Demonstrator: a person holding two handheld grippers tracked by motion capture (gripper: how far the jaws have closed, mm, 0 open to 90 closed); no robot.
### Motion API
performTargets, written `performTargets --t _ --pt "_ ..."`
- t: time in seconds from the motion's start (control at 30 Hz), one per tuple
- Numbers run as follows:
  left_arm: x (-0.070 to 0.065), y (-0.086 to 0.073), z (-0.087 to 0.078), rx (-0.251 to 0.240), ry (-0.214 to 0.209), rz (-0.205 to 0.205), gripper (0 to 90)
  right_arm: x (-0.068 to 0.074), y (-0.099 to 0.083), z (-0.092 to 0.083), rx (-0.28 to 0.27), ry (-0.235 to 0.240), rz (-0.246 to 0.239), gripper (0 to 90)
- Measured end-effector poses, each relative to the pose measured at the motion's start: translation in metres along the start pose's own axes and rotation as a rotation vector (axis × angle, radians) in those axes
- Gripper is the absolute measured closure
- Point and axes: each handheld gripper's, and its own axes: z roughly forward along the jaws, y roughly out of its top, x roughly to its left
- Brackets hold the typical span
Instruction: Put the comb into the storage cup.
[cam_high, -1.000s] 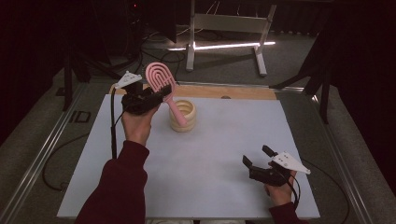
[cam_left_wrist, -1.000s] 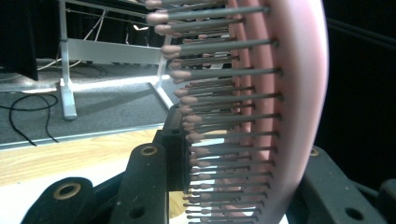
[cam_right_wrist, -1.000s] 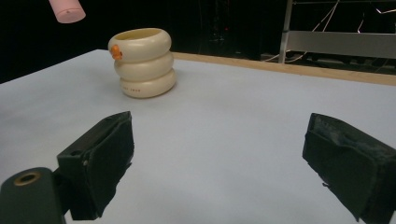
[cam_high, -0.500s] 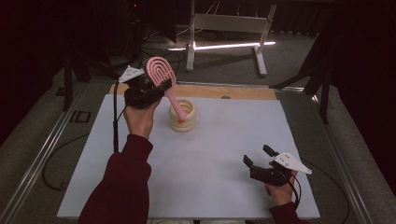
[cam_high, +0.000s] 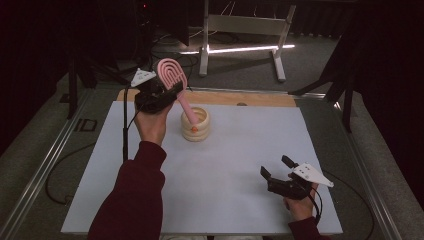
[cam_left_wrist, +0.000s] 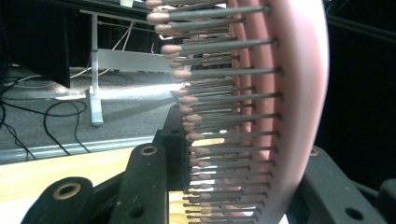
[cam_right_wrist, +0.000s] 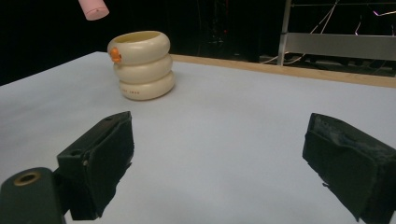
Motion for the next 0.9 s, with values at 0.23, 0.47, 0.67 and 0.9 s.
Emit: performTargets --t 0.23,0.47,0.67,0.9 --pt "-0.001 0.001 0.007 0.001 0.003 -0.007 64.3 0.0 0.001 0.0 -0.005 -0.003 0.007 8.8" --pt "-0.008 0.003 0.018 0.012 0.015 0.022 64.3 0.001 0.002 -0.002 -0.012 -0.007 0.002 8.7" --pt "-0.01 0.002 0.025 0.006 0.025 0.019 64.3 0.003 0.003 -0.001 -0.02 0.0 0.011 8.8" --pt "-0.011 -0.001 0.035 0.027 0.039 0.029 64.3 0.003 0.004 -0.002 -0.027 0.002 0.017 8.7"
